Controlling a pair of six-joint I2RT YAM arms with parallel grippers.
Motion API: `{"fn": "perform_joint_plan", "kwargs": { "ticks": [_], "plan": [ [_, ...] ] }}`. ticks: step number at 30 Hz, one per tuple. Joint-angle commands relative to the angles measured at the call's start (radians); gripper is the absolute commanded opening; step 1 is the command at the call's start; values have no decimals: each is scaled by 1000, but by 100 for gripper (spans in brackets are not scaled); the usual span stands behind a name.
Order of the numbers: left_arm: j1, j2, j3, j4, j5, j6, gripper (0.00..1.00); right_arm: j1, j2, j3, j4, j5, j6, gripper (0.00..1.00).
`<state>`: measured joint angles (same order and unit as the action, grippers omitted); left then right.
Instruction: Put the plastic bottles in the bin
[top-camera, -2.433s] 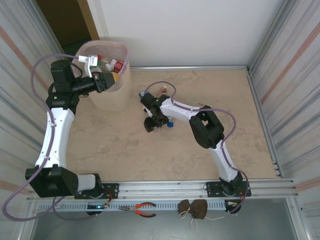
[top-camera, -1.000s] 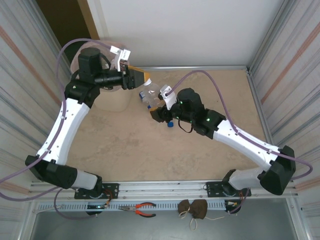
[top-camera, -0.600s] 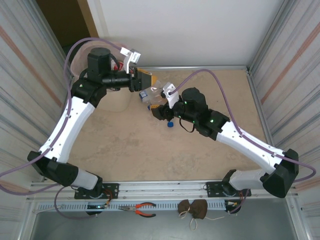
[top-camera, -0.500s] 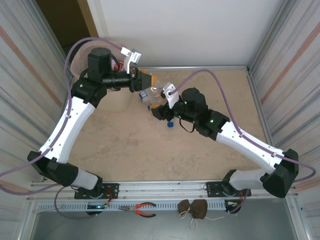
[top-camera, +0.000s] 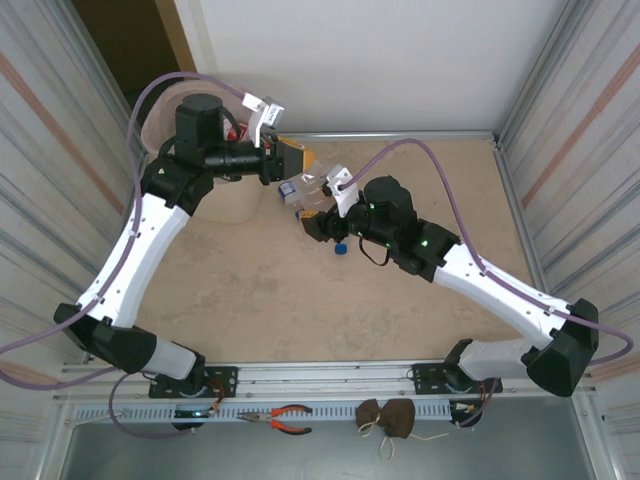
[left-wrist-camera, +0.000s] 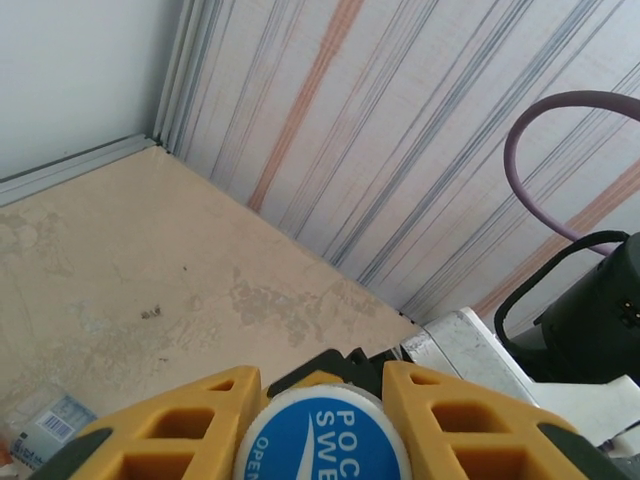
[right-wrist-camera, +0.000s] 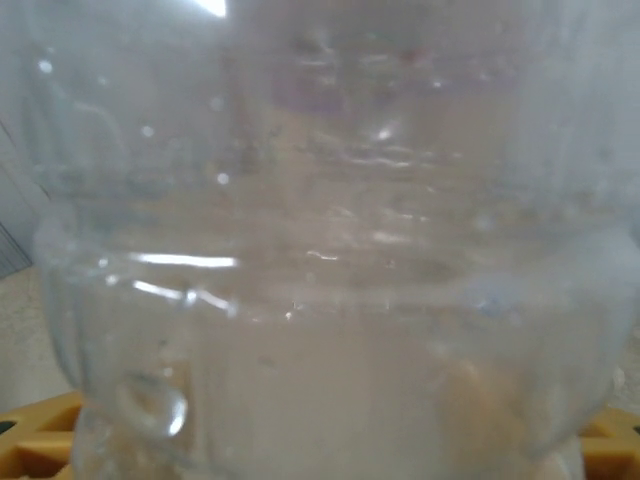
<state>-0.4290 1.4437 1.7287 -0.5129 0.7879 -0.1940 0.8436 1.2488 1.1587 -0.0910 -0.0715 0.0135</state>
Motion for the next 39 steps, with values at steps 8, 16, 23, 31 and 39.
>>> {"fn": "perform_joint_plan", "kwargs": {
  "ticks": [8,16,23,31,39],
  "plan": [
    [88,14,119,-108,-178,139,20,5,-112,-27,-10,68,-12,81],
    [336,18,109,68,-163,-2,20,3,-174,-59,-37,108,-16,82],
    [521,87,112,291,-160,-180,19,1,-195,-67,-51,126,-18,83],
    [617,231,122,462,-228,-296,19,-4,-194,-63,-61,131,-23,83],
    [637,383,167,522,-299,-302,19,-7,-193,-63,-72,134,-23,83]
  ]
}}
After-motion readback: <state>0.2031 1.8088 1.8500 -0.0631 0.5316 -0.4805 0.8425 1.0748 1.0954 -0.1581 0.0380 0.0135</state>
